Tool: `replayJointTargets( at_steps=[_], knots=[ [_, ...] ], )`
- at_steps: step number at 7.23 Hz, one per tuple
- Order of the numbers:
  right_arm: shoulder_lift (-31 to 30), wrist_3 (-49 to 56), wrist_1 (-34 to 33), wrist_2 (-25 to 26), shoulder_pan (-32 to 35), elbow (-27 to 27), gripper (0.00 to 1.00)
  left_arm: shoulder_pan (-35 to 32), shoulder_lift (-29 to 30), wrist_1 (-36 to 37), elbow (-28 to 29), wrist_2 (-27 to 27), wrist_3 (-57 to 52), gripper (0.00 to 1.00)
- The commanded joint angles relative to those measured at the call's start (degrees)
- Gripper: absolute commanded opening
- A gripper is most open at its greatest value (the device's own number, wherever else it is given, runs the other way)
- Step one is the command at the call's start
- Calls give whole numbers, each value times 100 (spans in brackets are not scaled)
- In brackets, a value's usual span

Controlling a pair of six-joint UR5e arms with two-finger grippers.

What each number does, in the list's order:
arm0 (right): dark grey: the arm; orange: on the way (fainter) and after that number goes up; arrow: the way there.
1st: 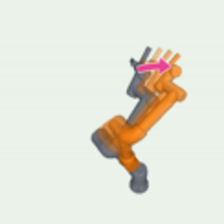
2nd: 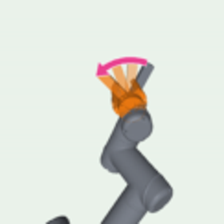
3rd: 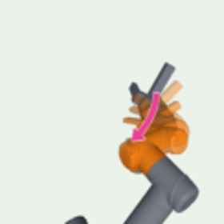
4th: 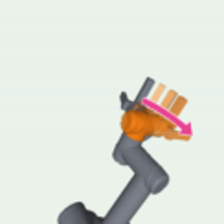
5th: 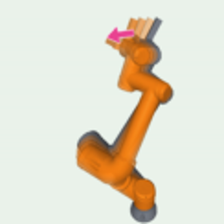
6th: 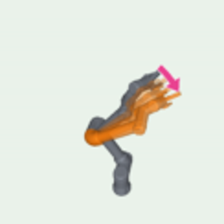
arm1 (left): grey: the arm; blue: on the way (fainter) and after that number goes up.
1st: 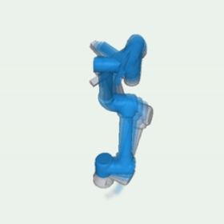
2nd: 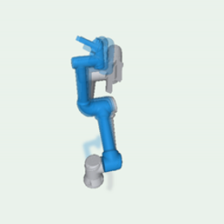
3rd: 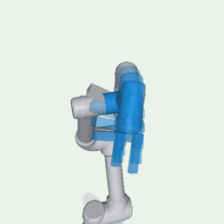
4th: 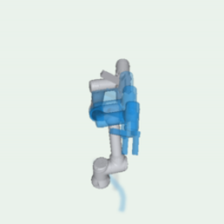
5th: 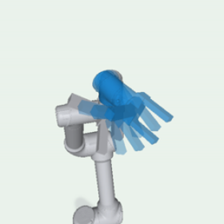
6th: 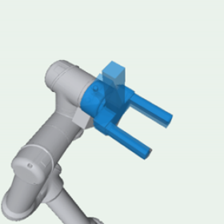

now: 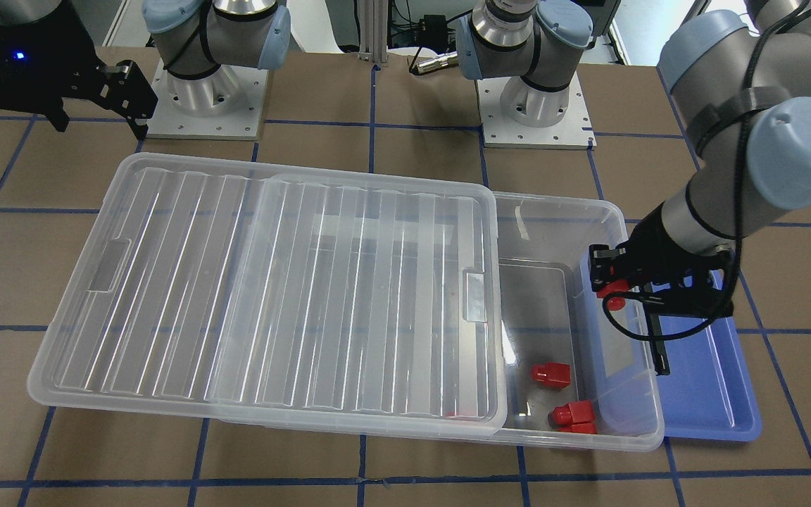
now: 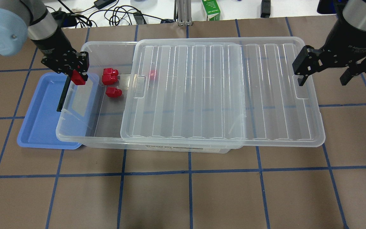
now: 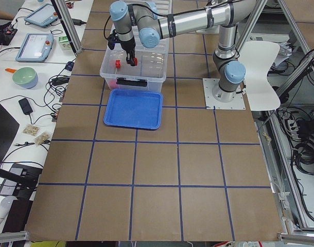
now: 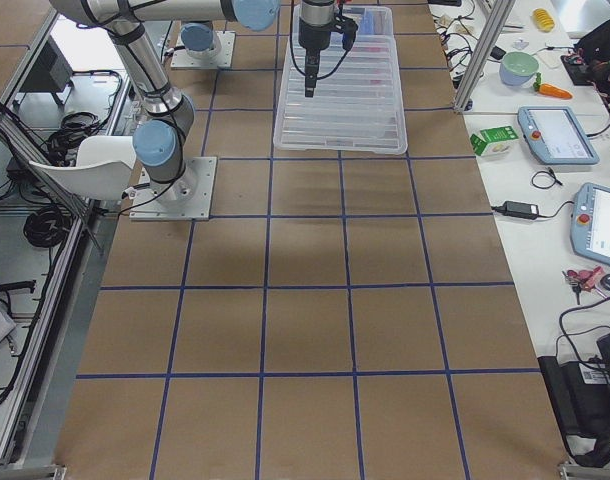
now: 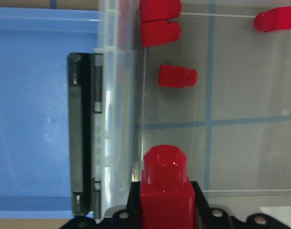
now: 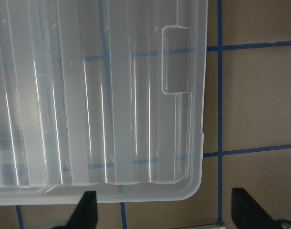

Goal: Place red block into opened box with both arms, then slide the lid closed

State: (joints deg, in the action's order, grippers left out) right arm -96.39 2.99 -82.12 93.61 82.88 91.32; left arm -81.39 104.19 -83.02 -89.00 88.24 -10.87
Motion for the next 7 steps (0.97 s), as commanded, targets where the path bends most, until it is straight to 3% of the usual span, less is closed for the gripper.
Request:
replayJointTargets(
  at_steps=[1, 4, 7],
  knots=[
    [-47, 0, 3, 25, 0, 17, 100, -228, -47, 1116, -992, -8, 155, 0],
    [-38, 9, 3, 34, 0, 17, 100, -211, 101, 2548, -1996, -52, 50, 0],
    [-47, 9, 3, 34, 0, 17, 100, -193, 172, 2756, -2402, -70, 138, 0]
  ],
)
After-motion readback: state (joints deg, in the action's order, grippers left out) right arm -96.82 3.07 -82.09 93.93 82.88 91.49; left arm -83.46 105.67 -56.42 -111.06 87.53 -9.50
